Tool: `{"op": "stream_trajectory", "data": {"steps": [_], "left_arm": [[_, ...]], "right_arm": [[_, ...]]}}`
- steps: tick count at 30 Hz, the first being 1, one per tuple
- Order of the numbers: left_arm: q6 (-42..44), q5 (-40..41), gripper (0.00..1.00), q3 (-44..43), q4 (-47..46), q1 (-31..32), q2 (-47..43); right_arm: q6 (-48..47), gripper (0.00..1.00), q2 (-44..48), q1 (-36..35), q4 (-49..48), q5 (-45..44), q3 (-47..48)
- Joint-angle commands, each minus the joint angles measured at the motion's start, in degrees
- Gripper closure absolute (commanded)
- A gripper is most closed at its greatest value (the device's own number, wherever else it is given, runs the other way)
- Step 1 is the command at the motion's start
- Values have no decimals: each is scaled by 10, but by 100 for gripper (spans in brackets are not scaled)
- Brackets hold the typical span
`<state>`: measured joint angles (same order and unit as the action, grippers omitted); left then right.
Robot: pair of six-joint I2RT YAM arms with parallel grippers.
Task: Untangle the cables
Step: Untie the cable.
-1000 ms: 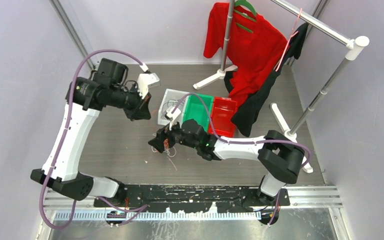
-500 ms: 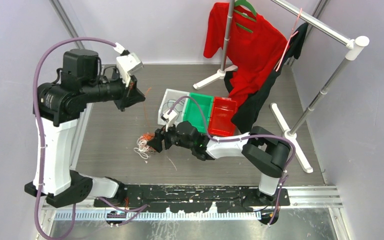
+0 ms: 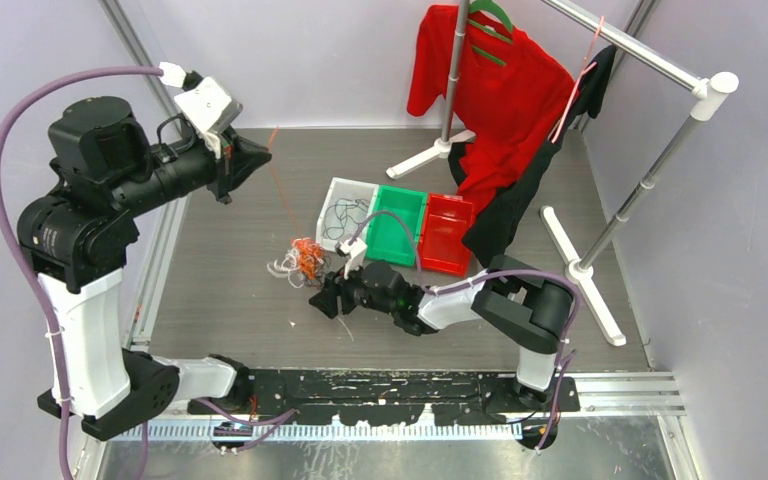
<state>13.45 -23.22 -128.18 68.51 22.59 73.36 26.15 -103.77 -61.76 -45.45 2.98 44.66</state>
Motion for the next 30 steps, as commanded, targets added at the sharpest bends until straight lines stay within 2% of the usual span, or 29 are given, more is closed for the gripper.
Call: {"op": "stream_trajectory", "data": {"steps": [1, 5, 8, 10, 12, 14, 16, 17, 21, 24, 30], "left_arm": [[-1, 25, 100, -44, -56, -2, 7], [14, 41, 100, -32, -50, -2, -1], [26, 51, 100, 4, -44, -2, -28], [40, 57, 100, 40, -36, -2, -42], [54, 73, 100, 91, -38, -1, -61], [72, 94, 100, 152, -43, -2, -82], [89, 112, 100, 215, -47, -2, -102], [94, 115, 100, 243, -48, -2, -111], [95, 103, 100, 340, -69, -2, -148], [90, 85, 100, 380, -73, -2, -160], [90, 92, 100, 385, -60, -2, -165]], "right_arm": [[11, 44, 3, -4, -39, -31, -36], [12, 55, 22, -4, -38, -43, -69], [7, 73, 50, -4, -7, -44, -81], [2, 77, 79, -4, 36, -43, -78], [-3, 76, 107, -4, 59, -46, -87], [-5, 72, 137, -3, 68, -60, -101], [-10, 51, 171, -3, 84, -76, -113], [-16, 46, 187, -3, 88, -80, -117], [-41, 33, 229, 2, 126, -87, -97], [-61, 27, 224, 6, 152, -71, -56], [-107, 25, 147, 12, 157, 6, 35]]}}
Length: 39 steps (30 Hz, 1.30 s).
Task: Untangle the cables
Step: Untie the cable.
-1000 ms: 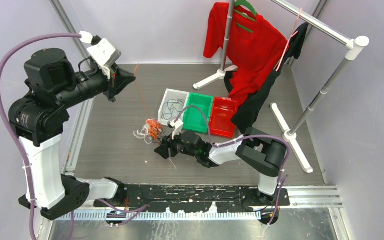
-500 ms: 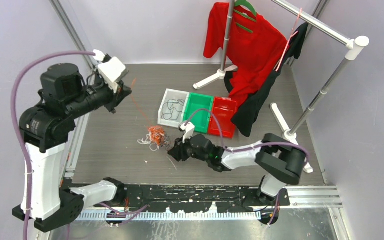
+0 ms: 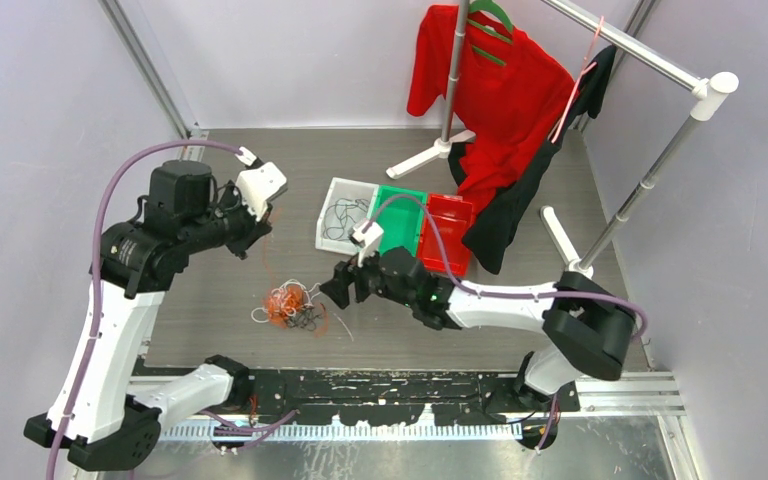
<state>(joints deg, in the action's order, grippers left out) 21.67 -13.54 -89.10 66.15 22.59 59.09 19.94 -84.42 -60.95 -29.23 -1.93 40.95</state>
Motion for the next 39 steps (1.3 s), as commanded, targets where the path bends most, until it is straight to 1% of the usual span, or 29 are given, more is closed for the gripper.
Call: {"op": "stream_trajectory", "data": {"steps": [1, 6, 13, 15, 18, 19, 21, 24, 26, 27, 28, 33, 36, 39], "left_arm": [[10, -2, 100, -6, -34, -1, -24], [25, 13, 100, -16, -19, -2, -25], [38, 31, 100, -41, -5, -2, -16], [42, 36, 100, -47, -3, -2, -16], [52, 46, 100, -52, -2, -2, -18], [55, 48, 100, -54, -1, -2, -18], [63, 54, 100, -59, 4, -2, -18], [79, 68, 100, -57, 7, -2, -20], [91, 82, 100, -52, 6, -2, -24], [98, 89, 100, -49, 6, -2, -26], [105, 96, 100, -45, 5, -2, -28], [145, 135, 100, 3, 3, -2, -46], [168, 158, 100, 66, 1, -2, -60], [166, 162, 100, 138, 1, -2, -72]], "right_arm": [[-48, 25, -65, 4, -3, 68, 91], [-44, 28, -163, 5, 0, 185, 183], [-43, 30, -263, 5, 20, 247, 267], [-42, 34, -286, 4, 37, 255, 290], [-44, 44, -303, 4, 46, 236, 298], [-47, 49, -303, 5, 48, 224, 296], [-52, 62, -293, 6, 52, 176, 285], [-53, 84, -257, 16, 39, 133, 244], [-49, 94, -223, 28, 37, 115, 212], [-44, 97, -204, 32, 33, 106, 193], [-40, 99, -183, 37, 27, 100, 170], [2, 99, -84, 54, -7, 73, 49], [25, 99, -35, 62, -23, 81, -1], [34, 99, -2, 65, -35, 110, -26]]}}
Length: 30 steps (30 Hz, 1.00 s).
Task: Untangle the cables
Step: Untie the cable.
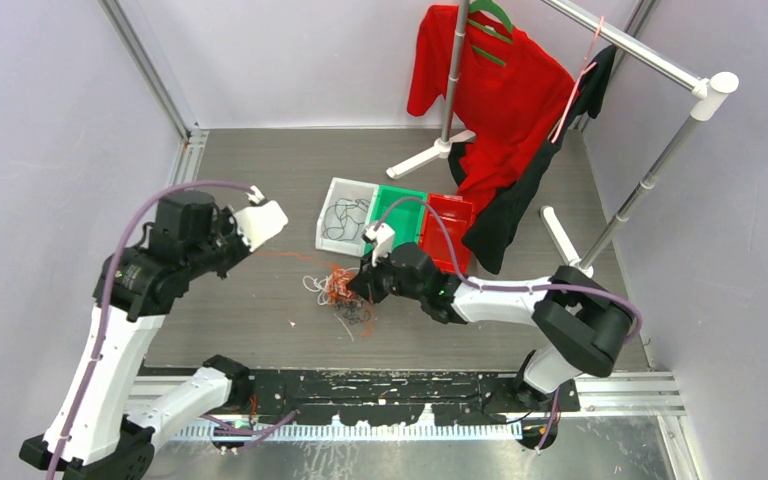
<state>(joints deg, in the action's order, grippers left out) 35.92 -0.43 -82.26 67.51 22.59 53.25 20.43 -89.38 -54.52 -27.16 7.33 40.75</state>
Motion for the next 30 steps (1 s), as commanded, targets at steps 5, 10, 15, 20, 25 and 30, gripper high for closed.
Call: {"op": "stream_trajectory", "data": {"steps": [5, 10, 15, 20, 25, 30], "left_arm": [[-46, -91, 47, 135, -10, -2, -12], [-116, -255, 35, 116, 2, -2, 21], [-109, -323, 39, 106, 6, -2, 39], [-91, -334, 53, 126, 8, -2, 51], [-97, -324, 62, 156, -4, -2, 54], [-125, -339, 71, 171, -35, -2, 48]], "right_arm": [[35, 99, 47, 1, -55, 75, 5], [33, 99, 36, 0, -53, 131, 58], [13, 99, 33, -6, -24, 170, 96], [14, 99, 34, -8, -3, 188, 119], [39, 99, 33, -8, -17, 200, 126], [61, 99, 28, -9, -36, 197, 128]]}}
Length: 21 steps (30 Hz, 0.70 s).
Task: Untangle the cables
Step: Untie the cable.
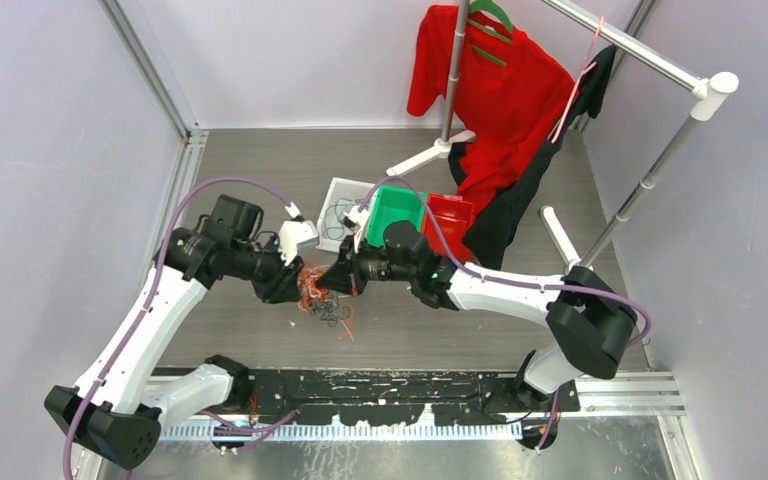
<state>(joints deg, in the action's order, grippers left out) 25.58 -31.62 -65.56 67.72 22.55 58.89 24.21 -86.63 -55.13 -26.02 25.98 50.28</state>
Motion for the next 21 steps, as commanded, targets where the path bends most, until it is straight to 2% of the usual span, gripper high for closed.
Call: {"op": "stream_trajectory", "data": {"steps": [1, 5, 6, 10, 15, 18, 21], "left_arm": [[-23, -26, 75, 7, -41, -1, -8], [-42, 9, 97, 13, -59, -2, -9], [-48, 19, 100, 16, -65, -3, -12], [-47, 87, 100, 15, -62, -7, -29], [-6, 185, 100, -21, -3, -13, -34], [7, 186, 100, -36, 22, -15, -47], [0, 135, 100, -28, 30, -15, -59]], "right_arm": [[29, 99, -1, -3, -52, 10, 32], [44, 99, -4, -3, -66, 4, 28], [47, 99, -5, -3, -69, 2, 26], [49, 99, -2, -1, -68, -27, 10], [57, 99, -14, 7, -31, -71, -11], [55, 99, -21, 8, -15, -76, -21], [61, 99, -22, 8, -16, -64, -22]]}}
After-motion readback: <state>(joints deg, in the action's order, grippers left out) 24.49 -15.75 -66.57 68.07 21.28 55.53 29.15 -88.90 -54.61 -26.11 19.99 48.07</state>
